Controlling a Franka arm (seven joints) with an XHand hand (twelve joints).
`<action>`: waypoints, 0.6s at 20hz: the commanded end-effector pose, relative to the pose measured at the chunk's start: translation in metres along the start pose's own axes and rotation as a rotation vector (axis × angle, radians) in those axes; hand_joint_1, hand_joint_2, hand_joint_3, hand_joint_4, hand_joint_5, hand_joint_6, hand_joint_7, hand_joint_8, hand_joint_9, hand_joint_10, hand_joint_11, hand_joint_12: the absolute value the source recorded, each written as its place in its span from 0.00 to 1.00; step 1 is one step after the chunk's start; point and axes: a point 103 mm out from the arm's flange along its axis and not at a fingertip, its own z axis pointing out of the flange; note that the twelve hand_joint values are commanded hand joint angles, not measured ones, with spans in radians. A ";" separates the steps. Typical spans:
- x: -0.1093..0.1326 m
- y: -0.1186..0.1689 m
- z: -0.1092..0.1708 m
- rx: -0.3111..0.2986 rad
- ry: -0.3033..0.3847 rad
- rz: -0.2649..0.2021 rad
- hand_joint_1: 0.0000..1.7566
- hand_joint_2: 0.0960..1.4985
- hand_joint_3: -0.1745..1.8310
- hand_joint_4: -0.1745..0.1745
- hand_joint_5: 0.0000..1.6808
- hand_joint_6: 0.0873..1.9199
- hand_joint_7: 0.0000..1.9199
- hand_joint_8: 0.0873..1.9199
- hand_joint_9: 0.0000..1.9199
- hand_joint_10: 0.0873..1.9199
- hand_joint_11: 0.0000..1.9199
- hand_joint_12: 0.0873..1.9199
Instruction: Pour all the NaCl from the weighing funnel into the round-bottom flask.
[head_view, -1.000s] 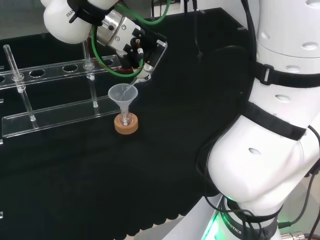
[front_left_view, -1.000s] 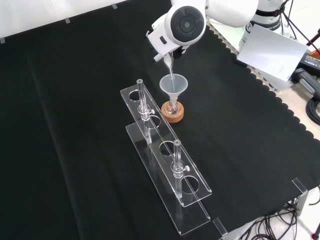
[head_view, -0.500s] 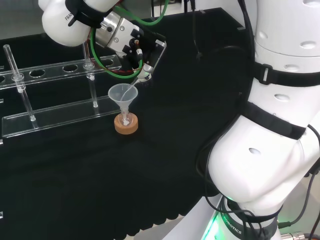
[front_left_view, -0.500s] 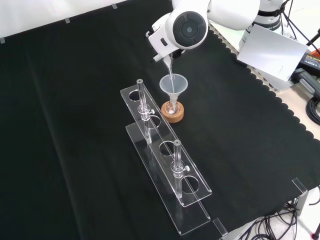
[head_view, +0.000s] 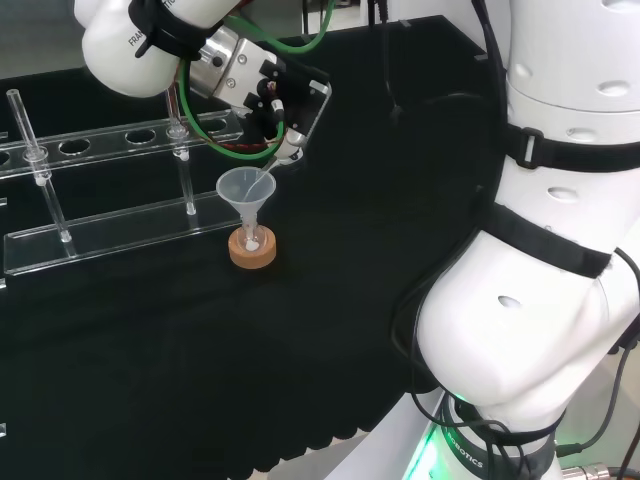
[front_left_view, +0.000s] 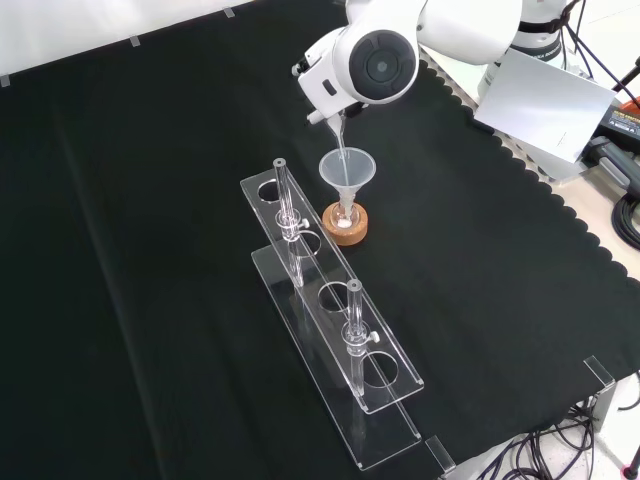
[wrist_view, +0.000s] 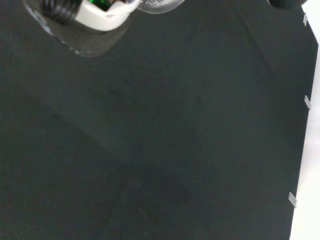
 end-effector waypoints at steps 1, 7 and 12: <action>0.000 -0.001 -0.001 -0.006 -0.003 0.001 0.62 0.51 0.31 1.00 0.70 0.37 0.75 0.06 0.84 0.00 0.69 0.34; 0.003 -0.001 -0.004 0.004 -0.020 0.003 0.62 0.51 0.31 1.00 0.70 0.38 0.75 0.06 0.83 0.00 0.68 0.34; 0.003 -0.002 -0.007 0.009 -0.036 0.013 0.62 0.51 0.31 1.00 0.70 0.38 0.75 0.06 0.83 0.00 0.68 0.34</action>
